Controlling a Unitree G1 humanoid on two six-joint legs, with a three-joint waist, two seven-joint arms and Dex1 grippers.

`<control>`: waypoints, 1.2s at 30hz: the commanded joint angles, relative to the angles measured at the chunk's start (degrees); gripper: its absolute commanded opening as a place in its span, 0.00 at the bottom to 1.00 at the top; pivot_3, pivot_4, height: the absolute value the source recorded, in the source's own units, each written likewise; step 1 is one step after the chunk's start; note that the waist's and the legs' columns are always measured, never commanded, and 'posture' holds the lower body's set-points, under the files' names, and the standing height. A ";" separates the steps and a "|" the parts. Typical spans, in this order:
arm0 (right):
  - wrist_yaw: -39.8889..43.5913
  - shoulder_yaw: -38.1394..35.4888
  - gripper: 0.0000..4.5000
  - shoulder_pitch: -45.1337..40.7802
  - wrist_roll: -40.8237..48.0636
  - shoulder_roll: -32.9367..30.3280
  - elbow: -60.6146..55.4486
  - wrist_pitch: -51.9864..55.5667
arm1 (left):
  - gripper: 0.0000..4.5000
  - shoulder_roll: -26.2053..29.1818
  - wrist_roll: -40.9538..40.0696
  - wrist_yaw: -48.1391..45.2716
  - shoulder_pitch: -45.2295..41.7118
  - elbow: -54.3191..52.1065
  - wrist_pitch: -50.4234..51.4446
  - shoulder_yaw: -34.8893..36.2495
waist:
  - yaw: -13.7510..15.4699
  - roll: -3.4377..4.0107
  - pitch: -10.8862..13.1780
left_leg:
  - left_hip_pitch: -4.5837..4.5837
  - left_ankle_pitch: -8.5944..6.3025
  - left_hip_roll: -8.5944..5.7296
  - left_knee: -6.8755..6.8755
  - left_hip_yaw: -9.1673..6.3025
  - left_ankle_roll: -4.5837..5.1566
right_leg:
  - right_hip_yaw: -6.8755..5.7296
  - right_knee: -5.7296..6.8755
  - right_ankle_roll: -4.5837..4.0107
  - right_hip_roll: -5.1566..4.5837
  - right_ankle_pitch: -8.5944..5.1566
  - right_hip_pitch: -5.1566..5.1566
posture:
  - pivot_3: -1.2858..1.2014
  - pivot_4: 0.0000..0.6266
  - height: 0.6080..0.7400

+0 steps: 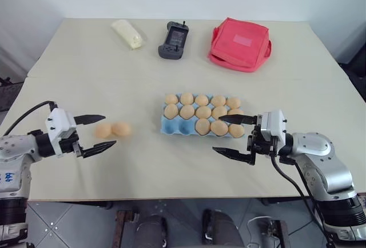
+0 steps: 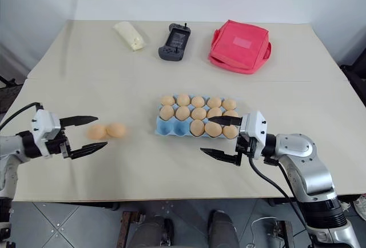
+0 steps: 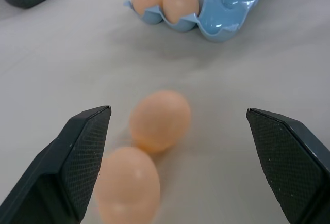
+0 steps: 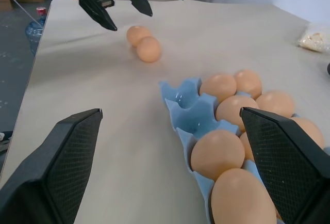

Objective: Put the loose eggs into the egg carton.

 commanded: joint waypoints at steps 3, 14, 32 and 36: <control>-0.39 -1.71 1.00 1.30 0.05 -0.42 -1.55 -0.97 | 1.00 0.03 4.09 -0.54 -5.73 5.26 -2.60 -5.55 | -0.05 0.00 0.00 | 0.00 0.00 -0.02 -0.03 0.10 0.00 | -0.01 -0.01 0.01 0.00 0.01 -0.05 | 0.52 0.24 1.00; -3.07 -1.09 1.00 1.67 0.18 0.70 -3.10 -0.30 | 0.79 -2.02 11.68 -3.22 -17.25 21.20 -10.07 -14.77 | 0.05 0.00 0.00 | 0.05 -0.01 -0.11 -0.06 0.48 0.01 | -0.08 0.00 0.01 0.02 0.01 -0.14 | 0.52 0.24 1.00; -5.76 -2.13 1.00 2.66 0.00 0.48 -3.61 -0.35 | 0.40 -15.22 4.54 -6.15 -26.96 5.91 0.69 -19.22 | 0.09 -0.01 0.00 | -0.01 -0.04 -0.18 0.08 0.54 0.10 | -0.04 -0.05 0.21 0.01 0.16 -0.12 | 0.52 0.24 1.00; -6.76 -2.56 1.00 3.35 -0.47 0.40 -3.89 -0.64 | 0.40 -20.59 6.46 -4.80 -29.43 9.83 -0.23 -21.91 | 0.05 -0.02 0.00 | -0.01 -0.04 -0.19 0.10 0.62 0.10 | -0.04 -0.09 0.21 0.05 0.16 -0.11 | 0.52 0.24 1.00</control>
